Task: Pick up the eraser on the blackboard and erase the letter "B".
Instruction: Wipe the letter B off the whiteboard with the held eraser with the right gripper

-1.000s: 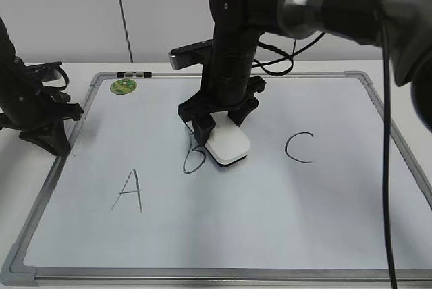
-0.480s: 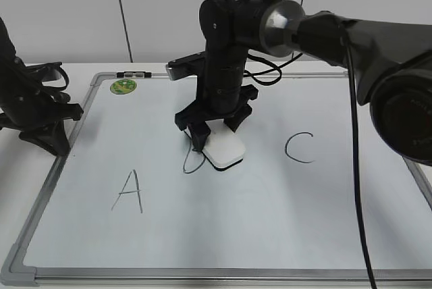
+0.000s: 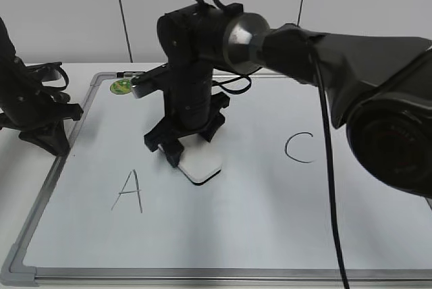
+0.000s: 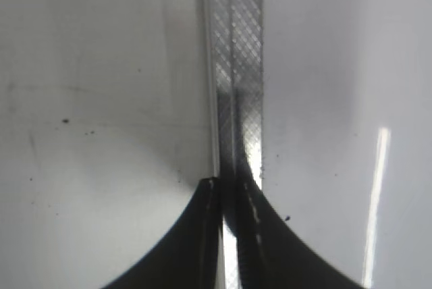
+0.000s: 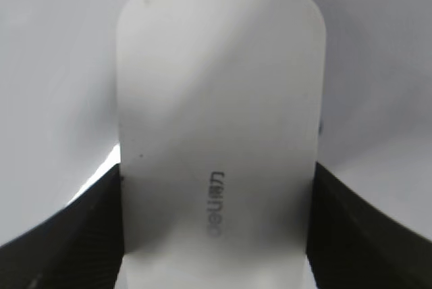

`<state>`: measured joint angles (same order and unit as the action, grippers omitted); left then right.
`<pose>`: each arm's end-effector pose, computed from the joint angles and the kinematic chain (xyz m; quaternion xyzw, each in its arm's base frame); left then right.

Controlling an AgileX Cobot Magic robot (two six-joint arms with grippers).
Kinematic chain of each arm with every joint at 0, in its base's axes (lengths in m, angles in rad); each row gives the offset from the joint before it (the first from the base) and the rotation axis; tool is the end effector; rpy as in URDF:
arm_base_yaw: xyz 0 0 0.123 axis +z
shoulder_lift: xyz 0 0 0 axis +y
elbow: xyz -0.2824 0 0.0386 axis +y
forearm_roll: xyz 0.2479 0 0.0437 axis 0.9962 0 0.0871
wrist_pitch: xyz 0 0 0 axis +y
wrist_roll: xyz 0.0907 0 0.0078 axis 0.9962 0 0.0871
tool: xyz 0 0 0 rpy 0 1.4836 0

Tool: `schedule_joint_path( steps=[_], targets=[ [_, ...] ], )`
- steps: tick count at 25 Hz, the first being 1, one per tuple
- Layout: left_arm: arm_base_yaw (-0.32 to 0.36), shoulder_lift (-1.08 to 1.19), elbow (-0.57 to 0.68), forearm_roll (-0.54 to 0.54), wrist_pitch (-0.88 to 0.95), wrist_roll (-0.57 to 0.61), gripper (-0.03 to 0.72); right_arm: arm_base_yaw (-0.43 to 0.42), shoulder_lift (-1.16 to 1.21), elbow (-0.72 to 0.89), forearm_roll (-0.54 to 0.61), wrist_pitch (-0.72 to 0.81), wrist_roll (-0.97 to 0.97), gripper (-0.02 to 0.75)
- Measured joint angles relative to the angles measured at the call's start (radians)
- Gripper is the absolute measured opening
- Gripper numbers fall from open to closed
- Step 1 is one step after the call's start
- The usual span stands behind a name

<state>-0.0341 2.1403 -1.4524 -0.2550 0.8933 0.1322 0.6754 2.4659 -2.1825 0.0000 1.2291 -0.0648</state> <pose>0.4114 -0.0320 0.1275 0.0067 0.9940 -0.1001 0.0430 0.3963 0.3175 0.1521 -0.3608 0.9298 0.0218 0.0693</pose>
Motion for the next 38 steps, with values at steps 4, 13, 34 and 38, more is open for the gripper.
schedule_joint_path(
  steps=[4,13,34,38],
  targets=[
    [0.000,0.000,0.000,0.000,0.000,0.000,0.031,0.050,0.001,0.000,0.000,0.000,0.000,0.534],
    [0.000,0.000,0.000,0.000,0.000,0.000,0.031,0.060,0.002,0.000,-0.022,-0.002,0.035,0.534],
    [0.000,0.000,0.000,0.000,0.000,0.000,0.030,-0.138,0.002,-0.003,-0.040,-0.005,0.084,0.534],
    [0.000,0.000,0.000,0.000,0.000,0.000,0.030,-0.155,0.000,-0.003,-0.033,-0.007,0.084,0.534]
  ],
)
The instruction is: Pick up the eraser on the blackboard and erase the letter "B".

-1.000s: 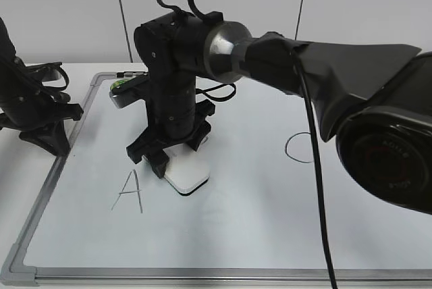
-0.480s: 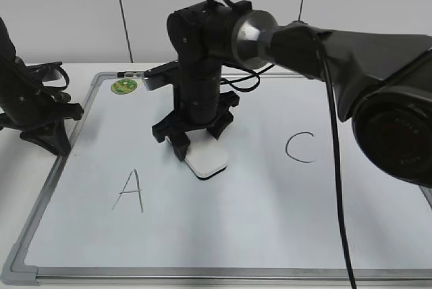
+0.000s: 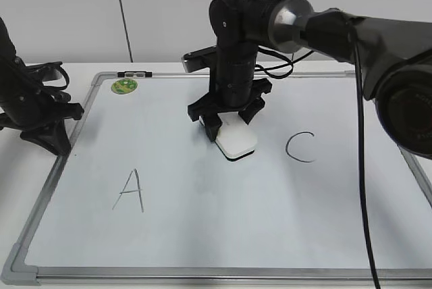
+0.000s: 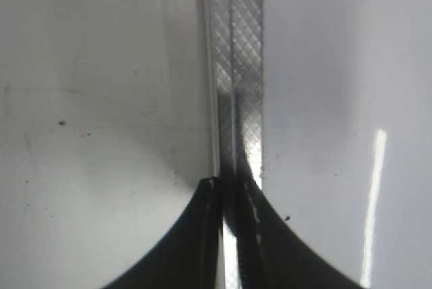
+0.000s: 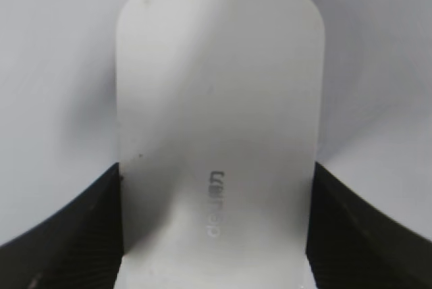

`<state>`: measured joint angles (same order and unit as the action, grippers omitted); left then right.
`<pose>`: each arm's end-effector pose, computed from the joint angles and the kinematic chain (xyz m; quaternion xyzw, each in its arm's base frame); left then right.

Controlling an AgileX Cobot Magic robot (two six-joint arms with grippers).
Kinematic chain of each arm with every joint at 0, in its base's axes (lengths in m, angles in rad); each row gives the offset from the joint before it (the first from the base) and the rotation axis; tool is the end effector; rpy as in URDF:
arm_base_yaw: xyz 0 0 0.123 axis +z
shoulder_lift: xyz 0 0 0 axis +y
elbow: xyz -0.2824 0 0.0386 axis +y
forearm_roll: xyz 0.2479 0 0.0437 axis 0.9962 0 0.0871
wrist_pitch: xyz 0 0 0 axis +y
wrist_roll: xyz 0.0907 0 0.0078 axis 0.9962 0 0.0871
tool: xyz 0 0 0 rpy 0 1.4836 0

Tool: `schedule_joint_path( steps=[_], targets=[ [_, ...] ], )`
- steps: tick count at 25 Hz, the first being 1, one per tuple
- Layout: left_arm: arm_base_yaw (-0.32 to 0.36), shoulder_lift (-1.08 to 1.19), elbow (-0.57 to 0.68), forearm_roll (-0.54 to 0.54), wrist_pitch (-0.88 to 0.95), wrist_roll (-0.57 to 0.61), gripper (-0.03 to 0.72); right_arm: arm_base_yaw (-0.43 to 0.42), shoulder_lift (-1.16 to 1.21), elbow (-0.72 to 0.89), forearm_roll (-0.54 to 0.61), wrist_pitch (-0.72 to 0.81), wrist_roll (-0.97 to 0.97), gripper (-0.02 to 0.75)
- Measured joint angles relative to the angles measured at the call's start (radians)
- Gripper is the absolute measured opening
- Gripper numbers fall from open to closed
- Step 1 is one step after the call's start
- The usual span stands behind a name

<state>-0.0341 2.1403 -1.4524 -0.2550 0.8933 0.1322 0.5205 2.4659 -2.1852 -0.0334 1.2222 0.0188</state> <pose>0.4114 -0.0320 0.1275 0.0067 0.9940 -0.1001 0.0430 0.4428 0.2505 0.1529 -0.2518 0.9645 0.0051 0.0789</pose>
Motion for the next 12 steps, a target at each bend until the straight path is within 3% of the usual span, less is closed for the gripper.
schedule_joint_path(
  steps=[6,12],
  targets=[
    [0.000,0.000,0.000,0.000,0.000,0.000,0.030,-0.006,-0.070,0.002,-0.012,0.008,-0.019,0.534],
    [0.000,0.002,0.000,0.000,-0.002,0.000,0.030,-0.013,-0.292,0.025,-0.027,0.011,-0.041,0.534]
  ],
)
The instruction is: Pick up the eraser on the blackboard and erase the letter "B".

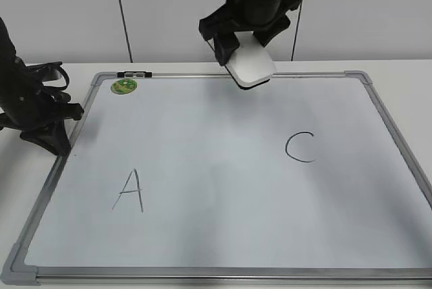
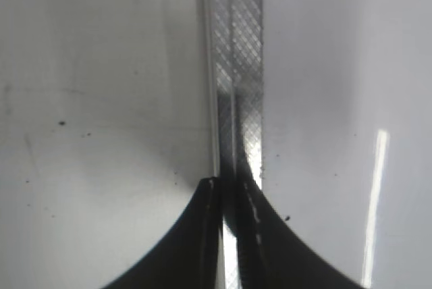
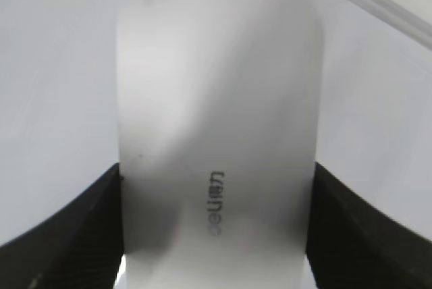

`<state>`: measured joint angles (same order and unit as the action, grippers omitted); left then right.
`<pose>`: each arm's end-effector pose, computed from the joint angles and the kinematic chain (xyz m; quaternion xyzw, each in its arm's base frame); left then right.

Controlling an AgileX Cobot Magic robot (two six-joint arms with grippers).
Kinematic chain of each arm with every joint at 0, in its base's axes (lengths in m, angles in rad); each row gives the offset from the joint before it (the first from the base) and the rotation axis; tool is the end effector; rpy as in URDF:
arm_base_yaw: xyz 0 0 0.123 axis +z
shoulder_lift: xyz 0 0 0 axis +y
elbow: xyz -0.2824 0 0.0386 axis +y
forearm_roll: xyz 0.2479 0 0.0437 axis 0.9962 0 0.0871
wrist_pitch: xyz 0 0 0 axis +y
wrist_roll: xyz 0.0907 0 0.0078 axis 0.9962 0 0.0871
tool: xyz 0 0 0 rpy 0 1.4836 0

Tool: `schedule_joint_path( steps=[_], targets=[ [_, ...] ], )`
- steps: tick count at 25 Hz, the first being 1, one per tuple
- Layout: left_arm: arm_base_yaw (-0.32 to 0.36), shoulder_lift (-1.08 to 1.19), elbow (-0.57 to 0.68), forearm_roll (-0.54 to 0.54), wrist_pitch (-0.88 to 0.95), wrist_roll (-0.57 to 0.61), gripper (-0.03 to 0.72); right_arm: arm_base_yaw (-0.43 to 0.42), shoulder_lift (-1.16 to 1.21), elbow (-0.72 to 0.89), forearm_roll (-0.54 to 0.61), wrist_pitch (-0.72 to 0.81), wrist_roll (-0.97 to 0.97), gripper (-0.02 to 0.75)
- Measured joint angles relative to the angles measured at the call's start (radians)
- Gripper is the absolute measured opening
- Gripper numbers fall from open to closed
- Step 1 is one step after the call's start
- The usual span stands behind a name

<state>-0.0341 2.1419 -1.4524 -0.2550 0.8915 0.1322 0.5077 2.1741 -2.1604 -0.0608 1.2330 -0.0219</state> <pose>0.4115 -0.0319 0.1268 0.0066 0.9940 -0.0999 0.0431 0.4192 0.2272 0.2906 -0.2599 0.9433 0.0198 0.2054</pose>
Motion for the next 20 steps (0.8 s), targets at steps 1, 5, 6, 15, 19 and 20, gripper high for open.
schedule_joint_path(
  steps=[1,5,6,15,19,20],
  targets=[
    [0.000,0.000,0.000,0.000,0.000,0.000,0.030,0.000,-0.028,0.025,-0.010,0.000,0.000,0.534],
    [0.000,0.000,0.000,0.000,0.000,0.000,0.030,-0.006,-0.125,0.170,-0.056,0.003,0.000,0.534],
    [0.000,0.000,0.000,0.000,0.000,0.000,0.030,-0.013,-0.150,0.216,-0.058,0.005,0.000,0.534],
    [0.000,0.000,0.000,0.000,0.000,0.000,0.030,-0.194,-0.310,0.585,-0.050,0.005,0.000,0.534],
    [0.000,0.000,0.000,0.000,0.000,0.000,0.030,-0.325,-0.359,0.710,-0.004,-0.042,0.000,0.533],
    [0.000,0.000,0.000,0.000,0.000,0.000,0.030,-0.355,-0.362,0.728,0.014,-0.054,0.000,0.534]
  ],
)
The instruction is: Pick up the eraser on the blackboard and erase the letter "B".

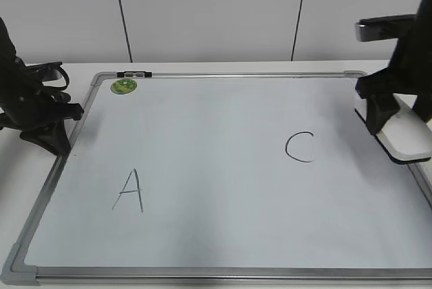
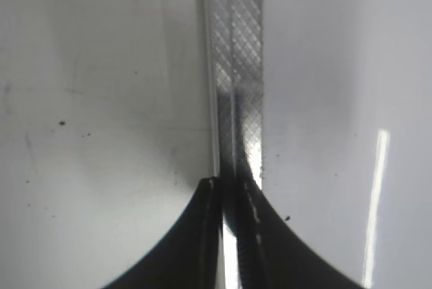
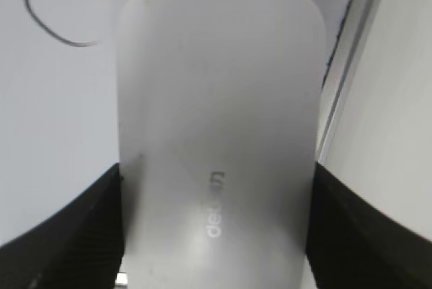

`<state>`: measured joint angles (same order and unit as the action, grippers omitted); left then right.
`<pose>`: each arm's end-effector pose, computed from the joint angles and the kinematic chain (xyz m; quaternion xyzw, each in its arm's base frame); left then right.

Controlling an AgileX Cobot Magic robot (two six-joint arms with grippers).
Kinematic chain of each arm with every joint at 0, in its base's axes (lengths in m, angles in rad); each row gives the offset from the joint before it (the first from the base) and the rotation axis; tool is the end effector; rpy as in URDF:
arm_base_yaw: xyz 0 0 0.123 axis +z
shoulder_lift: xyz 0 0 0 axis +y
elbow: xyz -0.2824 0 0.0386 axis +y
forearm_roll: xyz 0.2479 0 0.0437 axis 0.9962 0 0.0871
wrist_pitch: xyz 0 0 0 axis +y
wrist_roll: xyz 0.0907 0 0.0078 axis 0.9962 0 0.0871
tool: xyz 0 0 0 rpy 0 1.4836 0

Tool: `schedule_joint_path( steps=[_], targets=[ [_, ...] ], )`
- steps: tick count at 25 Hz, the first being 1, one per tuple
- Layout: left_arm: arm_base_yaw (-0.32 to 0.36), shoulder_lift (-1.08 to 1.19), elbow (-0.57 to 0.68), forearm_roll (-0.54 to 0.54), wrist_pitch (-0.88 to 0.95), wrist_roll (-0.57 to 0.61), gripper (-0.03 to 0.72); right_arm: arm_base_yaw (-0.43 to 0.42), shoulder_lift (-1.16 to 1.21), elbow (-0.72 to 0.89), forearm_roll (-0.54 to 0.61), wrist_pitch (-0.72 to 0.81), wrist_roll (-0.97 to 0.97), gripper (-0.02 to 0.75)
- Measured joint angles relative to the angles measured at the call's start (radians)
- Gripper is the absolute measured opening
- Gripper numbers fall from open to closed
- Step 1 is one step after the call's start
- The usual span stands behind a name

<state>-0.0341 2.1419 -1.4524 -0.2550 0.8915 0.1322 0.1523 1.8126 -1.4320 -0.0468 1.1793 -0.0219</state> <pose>0.4115 -0.0319 0.1268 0.0066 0.9940 -0.0999 0.0431 0.3567 0.0508 0.2459 -0.0947 0.9941 -0.0188 0.0503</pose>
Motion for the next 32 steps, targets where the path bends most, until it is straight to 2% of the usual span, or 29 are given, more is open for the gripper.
schedule_joint_path(
  steps=[4,10,19,28,30,32],
  targets=[
    [0.000,0.000,0.000,0.000,0.000,0.000,0.030,-0.110,-0.004,0.063,0.067,-0.074,-0.017,0.534],
    [0.000,0.000,0.000,0.000,0.000,0.000,0.030,-0.187,0.025,0.076,0.096,-0.148,-0.037,0.534],
    [0.000,0.000,0.000,0.000,0.000,0.000,0.030,-0.190,0.156,0.076,0.098,-0.273,-0.043,0.533],
    [0.000,0.000,0.000,0.000,0.000,-0.002,0.030,-0.190,0.203,0.076,0.096,-0.315,-0.045,0.536],
    [0.000,0.000,0.000,0.000,0.000,-0.002,0.030,-0.190,0.204,0.074,0.095,-0.322,-0.045,0.554],
    [0.000,0.000,0.000,0.000,0.000,-0.002,0.030,-0.190,0.211,0.060,0.095,-0.334,-0.045,0.618]
  ],
)
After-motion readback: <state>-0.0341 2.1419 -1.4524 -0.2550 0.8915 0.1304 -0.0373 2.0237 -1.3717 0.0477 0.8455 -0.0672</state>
